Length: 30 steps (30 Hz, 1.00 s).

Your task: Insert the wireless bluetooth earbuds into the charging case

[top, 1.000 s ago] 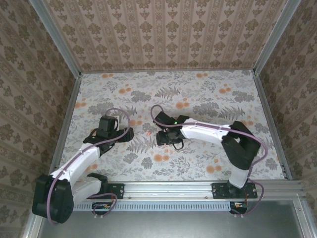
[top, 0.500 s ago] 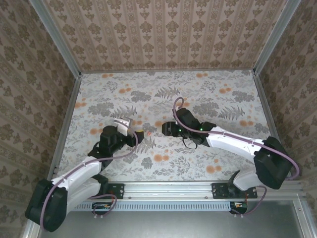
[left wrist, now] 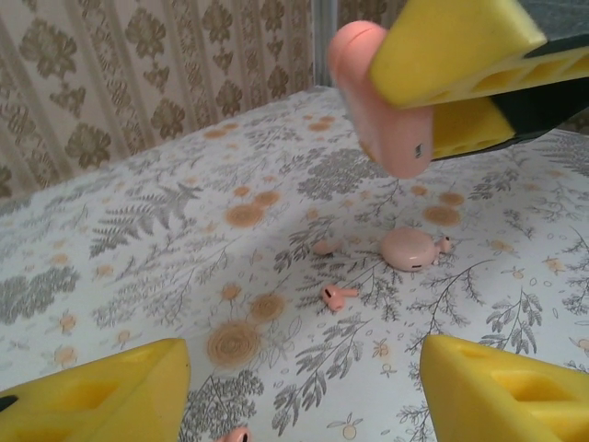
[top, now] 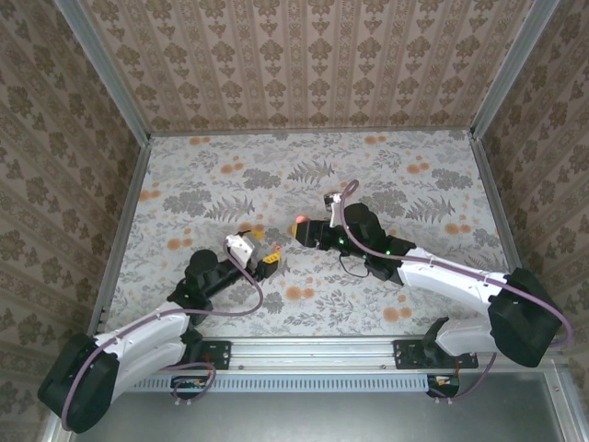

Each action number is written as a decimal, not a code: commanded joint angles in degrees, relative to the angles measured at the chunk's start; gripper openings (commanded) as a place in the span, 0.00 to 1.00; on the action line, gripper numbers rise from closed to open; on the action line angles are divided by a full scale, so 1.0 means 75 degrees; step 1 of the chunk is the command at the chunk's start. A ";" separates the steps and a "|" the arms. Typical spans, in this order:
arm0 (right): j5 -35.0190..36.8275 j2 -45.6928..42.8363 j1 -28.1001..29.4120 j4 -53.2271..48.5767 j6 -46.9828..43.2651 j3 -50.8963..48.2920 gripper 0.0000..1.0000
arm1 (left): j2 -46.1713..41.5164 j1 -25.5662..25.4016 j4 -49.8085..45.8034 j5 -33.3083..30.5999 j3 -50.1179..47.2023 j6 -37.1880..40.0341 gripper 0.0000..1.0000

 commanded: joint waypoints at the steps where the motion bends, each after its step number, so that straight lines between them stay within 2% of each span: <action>1: -0.0637 -0.0043 -0.0005 0.1396 0.0358 -0.0245 0.52 | 0.0057 -0.0160 0.0720 0.0232 0.0103 0.0342 0.67; 11: -0.0710 0.0326 0.0347 0.2843 0.1072 -0.0701 0.52 | 0.0502 -0.0836 0.1545 -0.0189 0.0393 0.0245 0.62; 16: -0.0652 0.0382 0.0479 0.2962 0.1152 -0.0742 0.52 | 0.0849 -0.1078 0.2062 -0.0680 0.0526 0.0064 0.60; 30: -0.0547 0.0280 0.0588 0.3173 0.1278 -0.1013 0.52 | 0.1566 -0.1362 0.2869 -0.1176 0.0816 -0.0495 0.50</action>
